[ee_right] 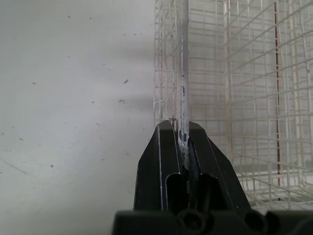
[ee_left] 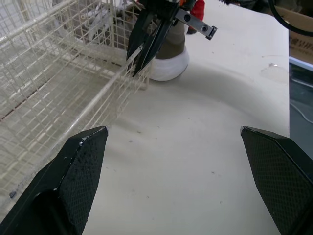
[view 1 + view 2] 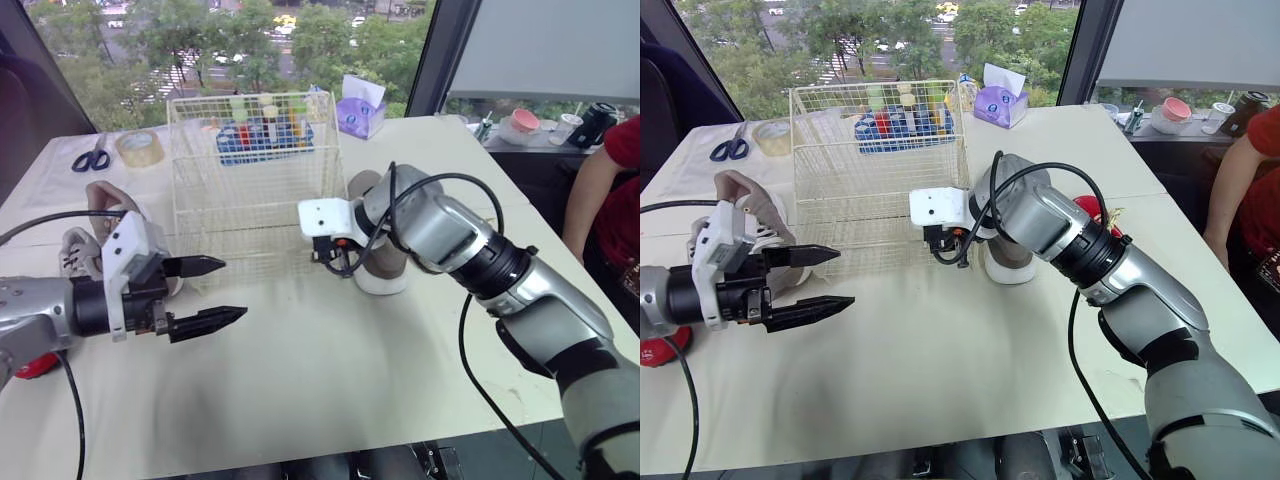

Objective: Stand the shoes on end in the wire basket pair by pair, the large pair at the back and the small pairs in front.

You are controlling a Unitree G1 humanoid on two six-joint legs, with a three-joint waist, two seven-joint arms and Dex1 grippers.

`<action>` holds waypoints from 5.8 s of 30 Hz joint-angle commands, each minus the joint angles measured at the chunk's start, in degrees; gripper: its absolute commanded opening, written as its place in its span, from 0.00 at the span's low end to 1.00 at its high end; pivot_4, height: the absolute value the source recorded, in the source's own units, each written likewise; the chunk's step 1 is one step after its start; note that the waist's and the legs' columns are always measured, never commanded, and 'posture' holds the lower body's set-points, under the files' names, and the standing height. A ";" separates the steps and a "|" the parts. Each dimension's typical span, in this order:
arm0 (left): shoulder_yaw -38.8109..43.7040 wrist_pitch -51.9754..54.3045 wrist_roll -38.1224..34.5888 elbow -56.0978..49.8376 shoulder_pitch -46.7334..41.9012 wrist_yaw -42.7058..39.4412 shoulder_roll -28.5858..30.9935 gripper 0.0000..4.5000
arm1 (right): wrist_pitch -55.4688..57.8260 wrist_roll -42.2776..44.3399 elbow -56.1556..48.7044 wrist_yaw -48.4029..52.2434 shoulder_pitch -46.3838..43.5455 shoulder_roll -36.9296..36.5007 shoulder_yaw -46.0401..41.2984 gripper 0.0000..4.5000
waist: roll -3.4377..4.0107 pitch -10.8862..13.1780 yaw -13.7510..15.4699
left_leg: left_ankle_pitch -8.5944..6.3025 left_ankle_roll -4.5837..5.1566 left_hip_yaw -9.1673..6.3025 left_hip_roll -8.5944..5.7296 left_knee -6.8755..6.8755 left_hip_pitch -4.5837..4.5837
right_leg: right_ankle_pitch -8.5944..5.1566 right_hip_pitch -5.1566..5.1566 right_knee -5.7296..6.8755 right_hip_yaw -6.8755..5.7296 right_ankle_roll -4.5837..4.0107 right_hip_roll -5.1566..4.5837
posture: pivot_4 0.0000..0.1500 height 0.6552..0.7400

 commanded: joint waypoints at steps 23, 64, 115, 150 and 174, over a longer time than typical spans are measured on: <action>2.97 -1.31 -26.89 -0.04 -2.33 20.67 -12.12 1.00 | 33.22 18.25 -26.80 -16.53 4.01 8.51 -47.90 0.98 | -0.31 -0.14 0.38 | -0.07 0.13 -0.25 0.04 0.09 0.12 | 0.01 0.07 0.36 0.05 -0.02 -0.07 | 1.00 1.00; -15.22 -6.95 -3.75 -9.54 10.51 17.58 -10.91 1.00 | -6.60 8.29 -18.53 -60.44 52.06 25.31 -42.93 0.12 | -0.24 -0.18 -0.06 | -0.16 0.19 -0.09 0.19 -0.34 0.66 | -0.55 0.17 0.27 0.35 -0.44 0.05 | 1.00 1.00; -17.96 -2.35 11.89 69.17 -73.05 -27.11 -8.50 0.94 | -52.88 4.11 -24.56 -31.70 19.79 -5.95 -39.08 0.03 | -1.26 0.57 0.00 | 0.23 -0.31 0.09 -0.08 -0.83 0.60 | -0.62 0.06 0.38 0.32 -0.11 0.07 | 1.00 1.00; 14.43 -4.08 -29.31 29.27 -45.56 43.10 -49.36 0.14 | -1.90 68.24 -14.73 -58.67 10.95 23.40 -60.44 1.00 | -1.47 0.48 0.15 | 0.30 -0.37 -0.15 0.02 -0.75 0.75 | -0.43 0.35 0.59 0.27 -0.23 0.00 | 1.00 1.00; 1.55 -12.07 -33.63 25.11 -35.27 44.06 -46.56 0.14 | -7.27 65.64 -13.24 -57.46 8.40 27.96 -53.56 0.81 | -1.46 0.48 0.20 | 0.22 -0.24 -0.12 -0.06 -0.75 0.72 | -0.42 0.34 0.56 0.26 -0.21 0.10 | 1.00 1.00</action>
